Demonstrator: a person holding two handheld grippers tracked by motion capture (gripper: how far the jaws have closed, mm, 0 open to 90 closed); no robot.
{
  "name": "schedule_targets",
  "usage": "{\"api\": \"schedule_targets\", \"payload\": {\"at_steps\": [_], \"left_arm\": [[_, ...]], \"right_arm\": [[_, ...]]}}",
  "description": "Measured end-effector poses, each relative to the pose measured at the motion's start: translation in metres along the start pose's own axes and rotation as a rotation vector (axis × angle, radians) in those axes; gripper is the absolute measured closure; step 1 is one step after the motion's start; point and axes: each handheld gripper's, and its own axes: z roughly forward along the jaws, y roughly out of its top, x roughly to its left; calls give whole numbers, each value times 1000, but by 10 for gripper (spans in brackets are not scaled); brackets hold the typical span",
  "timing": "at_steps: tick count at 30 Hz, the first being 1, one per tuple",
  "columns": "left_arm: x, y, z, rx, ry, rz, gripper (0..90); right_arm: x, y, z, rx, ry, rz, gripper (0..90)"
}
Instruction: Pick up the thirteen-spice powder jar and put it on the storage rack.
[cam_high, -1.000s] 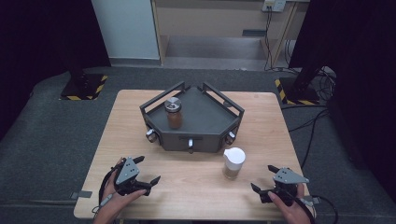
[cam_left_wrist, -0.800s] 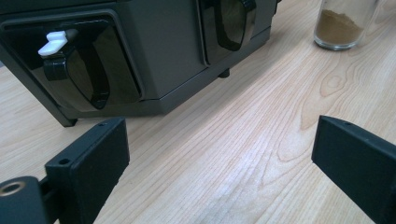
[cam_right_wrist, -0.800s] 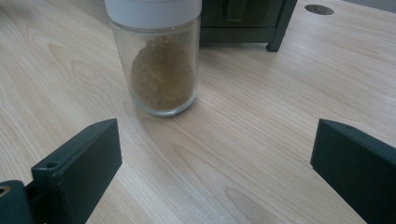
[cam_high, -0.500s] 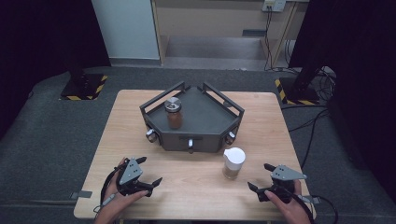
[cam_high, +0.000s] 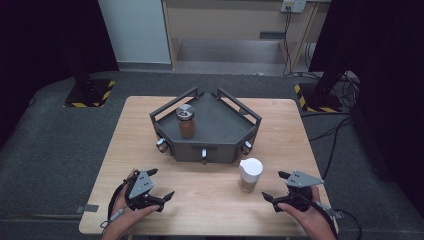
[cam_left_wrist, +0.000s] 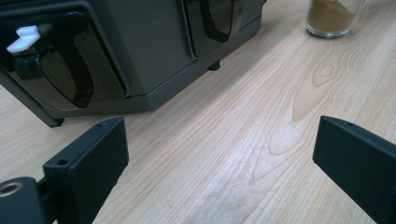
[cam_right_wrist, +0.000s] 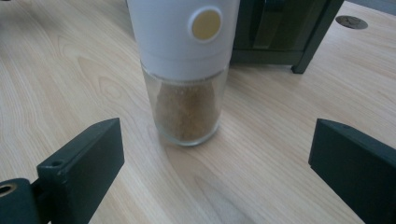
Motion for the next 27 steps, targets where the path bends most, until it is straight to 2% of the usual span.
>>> {"api": "schedule_targets", "payload": {"at_steps": [9, 18, 24, 25, 27], "left_arm": [[1, 0, 1, 9, -3, 6, 29], [-1, 1, 2, 23, -10, 22, 29], [-1, 1, 2, 24, -9, 25, 29], [0, 1, 2, 25, -9, 25, 30], [0, 1, 1, 29, -7, 28, 30]], "right_arm": [[2, 16, 21, 11, 36, -29, 42], [-1, 27, 44, -5, 66, -21, 65], [-4, 35, 54, -17, 94, -25, 117], [-5, 37, 58, -26, 108, -25, 150], [-4, 39, 61, -18, 103, -34, 195]]}}
